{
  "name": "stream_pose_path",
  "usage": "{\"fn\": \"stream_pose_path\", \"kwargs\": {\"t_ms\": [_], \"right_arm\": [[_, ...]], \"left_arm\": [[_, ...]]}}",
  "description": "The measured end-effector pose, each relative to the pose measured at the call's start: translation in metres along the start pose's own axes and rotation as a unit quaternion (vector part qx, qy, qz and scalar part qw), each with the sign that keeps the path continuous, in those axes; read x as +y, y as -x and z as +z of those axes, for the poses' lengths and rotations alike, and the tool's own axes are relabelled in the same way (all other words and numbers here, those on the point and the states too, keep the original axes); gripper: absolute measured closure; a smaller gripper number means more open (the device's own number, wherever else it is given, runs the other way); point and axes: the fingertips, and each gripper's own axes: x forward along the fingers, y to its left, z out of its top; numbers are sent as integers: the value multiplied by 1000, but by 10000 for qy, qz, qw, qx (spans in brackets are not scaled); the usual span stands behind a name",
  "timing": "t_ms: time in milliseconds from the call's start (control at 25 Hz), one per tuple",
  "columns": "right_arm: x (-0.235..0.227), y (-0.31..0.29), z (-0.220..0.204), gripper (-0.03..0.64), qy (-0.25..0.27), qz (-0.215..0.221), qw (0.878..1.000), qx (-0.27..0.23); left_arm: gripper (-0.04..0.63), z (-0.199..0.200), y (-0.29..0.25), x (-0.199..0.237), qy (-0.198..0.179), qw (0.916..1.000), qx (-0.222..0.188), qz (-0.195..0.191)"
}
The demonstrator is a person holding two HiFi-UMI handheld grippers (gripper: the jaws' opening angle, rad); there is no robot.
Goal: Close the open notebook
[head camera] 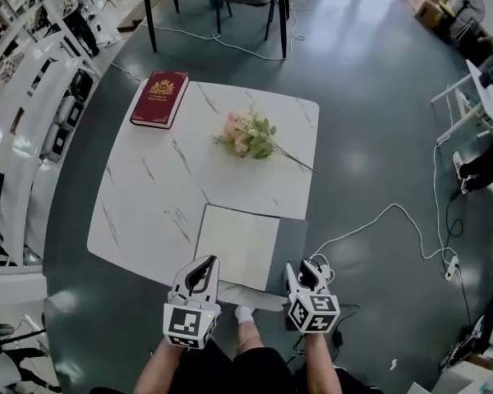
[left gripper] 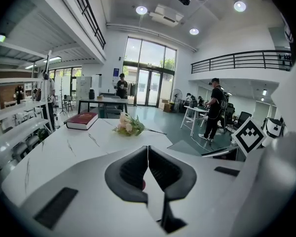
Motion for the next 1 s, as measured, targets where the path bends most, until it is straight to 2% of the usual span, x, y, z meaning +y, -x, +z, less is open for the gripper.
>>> {"fn": "stream_pose_path", "kwargs": {"t_ms": [560,1000], "right_arm": [[45,21,37,546,190,-118,9989,-408],[89,22,51,555,351,-43,9979,-542]], "left_arm": [[571,32,39,25,-94,9995,-313,24],[571,46,64,45,-130,9987,-484,9]]}}
